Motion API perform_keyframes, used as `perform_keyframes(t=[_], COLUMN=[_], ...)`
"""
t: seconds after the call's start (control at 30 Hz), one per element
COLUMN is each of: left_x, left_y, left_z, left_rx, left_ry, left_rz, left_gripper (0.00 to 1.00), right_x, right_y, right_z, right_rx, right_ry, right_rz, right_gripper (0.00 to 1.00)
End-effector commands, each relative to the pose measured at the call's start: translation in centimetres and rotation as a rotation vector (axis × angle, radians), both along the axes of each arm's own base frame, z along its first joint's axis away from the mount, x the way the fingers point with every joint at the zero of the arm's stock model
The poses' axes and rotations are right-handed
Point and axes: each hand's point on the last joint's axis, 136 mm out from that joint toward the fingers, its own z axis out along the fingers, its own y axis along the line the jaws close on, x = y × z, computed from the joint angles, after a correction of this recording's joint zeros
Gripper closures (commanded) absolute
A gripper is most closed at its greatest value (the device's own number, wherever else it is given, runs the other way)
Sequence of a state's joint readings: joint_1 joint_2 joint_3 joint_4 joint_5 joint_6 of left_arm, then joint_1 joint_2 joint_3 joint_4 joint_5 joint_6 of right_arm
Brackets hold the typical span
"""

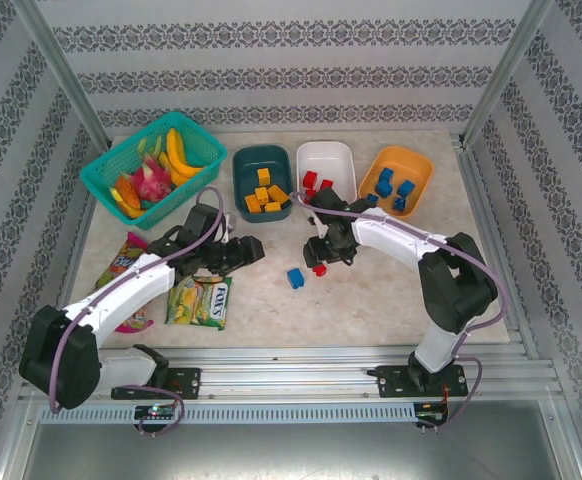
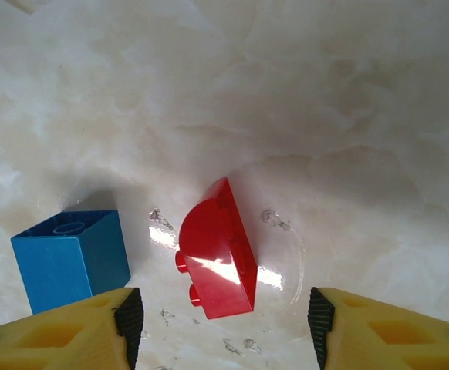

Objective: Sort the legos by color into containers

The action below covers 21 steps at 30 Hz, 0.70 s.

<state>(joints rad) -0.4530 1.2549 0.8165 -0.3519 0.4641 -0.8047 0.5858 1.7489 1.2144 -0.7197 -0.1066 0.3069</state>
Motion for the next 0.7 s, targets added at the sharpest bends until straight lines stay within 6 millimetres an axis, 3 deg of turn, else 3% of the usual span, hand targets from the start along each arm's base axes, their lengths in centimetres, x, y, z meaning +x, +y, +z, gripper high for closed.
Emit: perform_keyframes(t=[0.0,0.3,0.47,0.57,0.67], left_x=[-0.7,-2.2,-2.0,-1.7,-0.6], left_y=[-0.6,-1.1,-1.0,-1.2,-1.7], left_z=[0.5,-0.5,-0.5,-0.1,1.4], left_rx=[-0.034,-0.062,-0.062,-0.066,-0.086], left_ry=[-0.018,0.017,0.015,0.007,-0.019], left_rz=[-0.026,-0.052,-0.041,-0.039,-0.025], left_gripper=[0.33,0.33,0.32,0.32,0.31], right_x=[-0.6,0.1,0.4,0.8,2.0], right_y=[0.6,0.7,1.2,1.2,1.0], right_z=[-1.3,-3.4,-3.7,-2.7,0.3], right_rx=[-0.016,-0.062,-0.056,-0.049,-0.033], right_ry=[0.031,0.069,0.074,0.05,-0.025], right_rz=[0.048,0.062,0.063,0.055,0.023], right_gripper=[0.4,0.5,0.64,0.74,0.75])
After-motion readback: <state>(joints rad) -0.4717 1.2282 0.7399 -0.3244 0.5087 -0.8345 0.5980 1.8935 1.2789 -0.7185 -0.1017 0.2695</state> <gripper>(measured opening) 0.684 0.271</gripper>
